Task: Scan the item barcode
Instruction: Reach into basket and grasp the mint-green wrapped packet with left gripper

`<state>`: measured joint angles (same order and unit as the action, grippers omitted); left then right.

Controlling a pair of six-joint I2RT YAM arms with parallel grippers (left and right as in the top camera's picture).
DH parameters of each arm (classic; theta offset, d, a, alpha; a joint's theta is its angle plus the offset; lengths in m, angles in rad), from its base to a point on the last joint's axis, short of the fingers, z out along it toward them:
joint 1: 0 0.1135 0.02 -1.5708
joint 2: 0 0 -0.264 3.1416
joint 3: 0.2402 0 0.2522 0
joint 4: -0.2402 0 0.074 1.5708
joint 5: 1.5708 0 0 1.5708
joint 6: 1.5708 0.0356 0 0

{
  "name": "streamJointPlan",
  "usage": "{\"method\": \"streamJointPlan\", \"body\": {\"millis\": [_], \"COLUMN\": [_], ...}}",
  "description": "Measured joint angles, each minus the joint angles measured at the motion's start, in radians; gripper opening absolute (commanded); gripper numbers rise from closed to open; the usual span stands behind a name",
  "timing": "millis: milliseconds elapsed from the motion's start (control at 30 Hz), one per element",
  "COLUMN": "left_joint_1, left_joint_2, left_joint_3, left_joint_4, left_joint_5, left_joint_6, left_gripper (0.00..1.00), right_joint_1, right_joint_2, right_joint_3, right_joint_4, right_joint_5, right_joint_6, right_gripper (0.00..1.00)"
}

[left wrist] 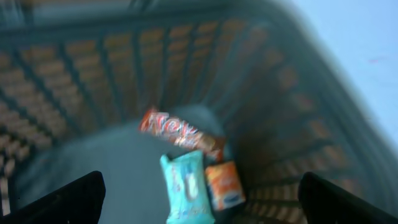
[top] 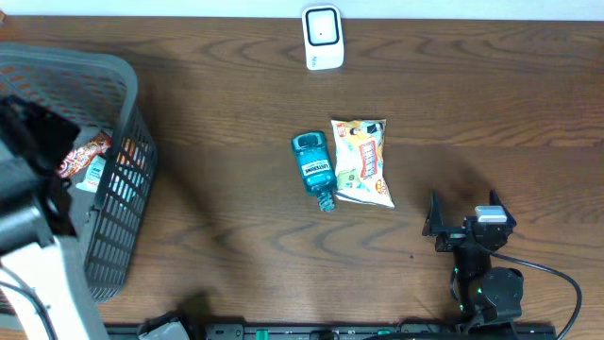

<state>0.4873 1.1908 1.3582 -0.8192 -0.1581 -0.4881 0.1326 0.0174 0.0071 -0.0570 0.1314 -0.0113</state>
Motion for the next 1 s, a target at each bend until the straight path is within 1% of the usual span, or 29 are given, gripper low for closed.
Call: {"method": "streamJointPlan", "body": {"millis": [100, 233, 367, 467, 667, 733, 767, 833, 867, 900, 933, 1000], "left_joint_1": [0.085, 0.108, 0.108, 0.108, 0.108, 0.108, 0.108, 0.107, 0.107, 0.108, 0.108, 0.107], "left_joint_2": [0.140, 0.320, 0.485, 0.575, 0.702, 0.735, 0.752, 0.757, 0.757, 0.757, 0.757, 0.757], "left_joint_3": [0.000, 0.000, 0.000, 0.000, 0.000, 0.000, 0.000, 0.000, 0.000, 0.000, 0.000, 0.005], "left_joint_4": [-0.027, -0.051, -0.053, -0.049, -0.011, -0.010, -0.008, -0.001, 0.005, 0.008, 0.011, 0.013], "left_joint_5": [0.111, 0.198, 0.233, 0.240, 0.250, 0.255, 0.260, 0.267, 0.269, 0.273, 0.277, 0.285], "left_joint_6": [-0.031, -0.042, -0.048, -0.053, -0.057, -0.058, -0.060, -0.063, -0.062, -0.061, -0.059, -0.055], "left_gripper": [0.99, 0.99, 0.99, 0.99, 1.00, 0.80, 0.60, 0.45, 0.31, 0.21, 0.09, 0.08], "right_joint_1": [0.000, 0.000, 0.000, 0.000, 0.000, 0.000, 0.000, 0.000, 0.000, 0.000, 0.000, 0.000], "right_joint_2": [0.000, 0.000, 0.000, 0.000, 0.000, 0.000, 0.000, 0.000, 0.000, 0.000, 0.000, 0.000], "right_joint_3": [0.000, 0.000, 0.000, 0.000, 0.000, 0.000, 0.000, 0.000, 0.000, 0.000, 0.000, 0.000], "right_joint_4": [0.000, 0.000, 0.000, 0.000, 0.000, 0.000, 0.000, 0.000, 0.000, 0.000, 0.000, 0.000], "right_joint_5": [0.000, 0.000, 0.000, 0.000, 0.000, 0.000, 0.000, 0.000, 0.000, 0.000, 0.000, 0.000], "right_joint_6": [0.000, 0.000, 0.000, 0.000, 0.000, 0.000, 0.000, 0.000, 0.000, 0.000, 0.000, 0.000], "right_gripper": [0.99, 0.99, 0.99, 0.99, 0.99, 0.99, 0.99, 0.99, 0.99, 0.99, 0.99, 0.99]}}
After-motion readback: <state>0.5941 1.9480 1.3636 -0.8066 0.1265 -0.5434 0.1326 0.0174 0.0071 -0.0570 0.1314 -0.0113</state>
